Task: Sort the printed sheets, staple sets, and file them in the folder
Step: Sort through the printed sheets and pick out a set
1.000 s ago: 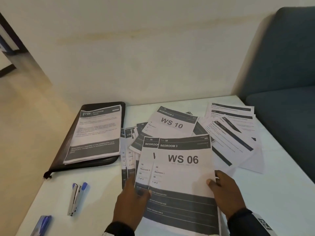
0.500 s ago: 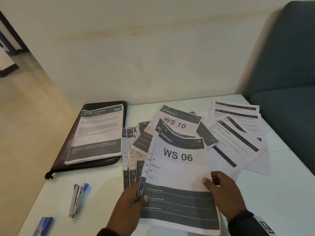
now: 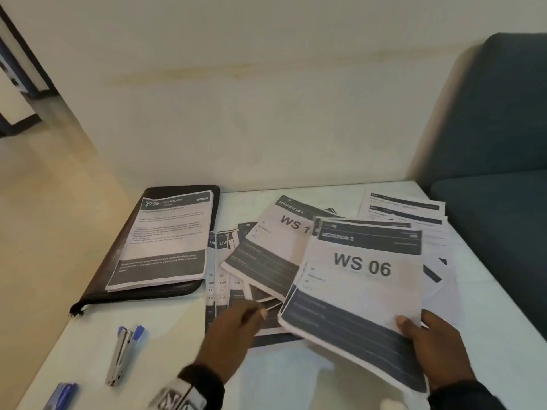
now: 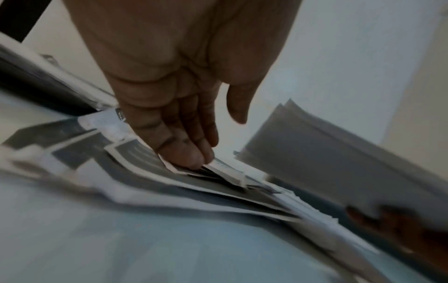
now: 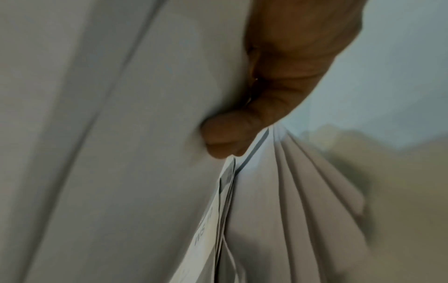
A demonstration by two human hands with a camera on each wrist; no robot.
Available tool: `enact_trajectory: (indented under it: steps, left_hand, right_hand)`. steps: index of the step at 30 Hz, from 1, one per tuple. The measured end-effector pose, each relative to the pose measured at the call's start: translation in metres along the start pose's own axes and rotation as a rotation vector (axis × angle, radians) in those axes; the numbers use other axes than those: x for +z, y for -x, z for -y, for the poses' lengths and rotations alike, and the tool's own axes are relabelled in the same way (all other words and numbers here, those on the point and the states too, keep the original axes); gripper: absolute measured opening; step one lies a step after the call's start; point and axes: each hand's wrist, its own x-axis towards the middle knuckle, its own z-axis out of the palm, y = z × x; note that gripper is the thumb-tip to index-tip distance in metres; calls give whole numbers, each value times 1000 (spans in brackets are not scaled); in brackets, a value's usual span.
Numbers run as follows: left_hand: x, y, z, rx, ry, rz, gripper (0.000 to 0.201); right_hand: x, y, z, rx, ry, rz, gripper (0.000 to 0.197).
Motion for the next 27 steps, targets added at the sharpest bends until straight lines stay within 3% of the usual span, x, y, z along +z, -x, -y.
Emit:
enact_trajectory:
  steps: [2, 7, 10, 13, 17, 21, 24, 27]
  left_hand:
    - [-3, -35, 3, 7, -217, -84, 8]
    - [-10, -126, 8, 38, -624, -180, 60]
    - [-12, -153, 14, -112, -715, -142, 64]
    - [-14, -164, 17, -135, -765, -142, 65]
    - [-19, -170, 12, -113, -643, -220, 52]
    - [-32, -159, -2, -141, -528, -207, 32]
    - [-37, -123, -10, -140, -162, -141, 8]
    - [-31, -64, -7, -169, 98, -141, 4]
  right_hand:
    - [-7, -3, -1, 36, 51, -37, 21]
    - [-13, -6, -4, 63, 55, -72, 23]
    - [-16, -11, -7, 53, 29, -83, 28]
    - [-17, -13, -8, 67, 20, -77, 27]
    - [-20, -12, -7, 62, 11, -91, 7]
    - [-20, -13, -9, 66, 7, -96, 11]
    - [-21, -13, -9, 57, 2, -91, 14]
    - [-20, -11, -9, 44, -1, -78, 11]
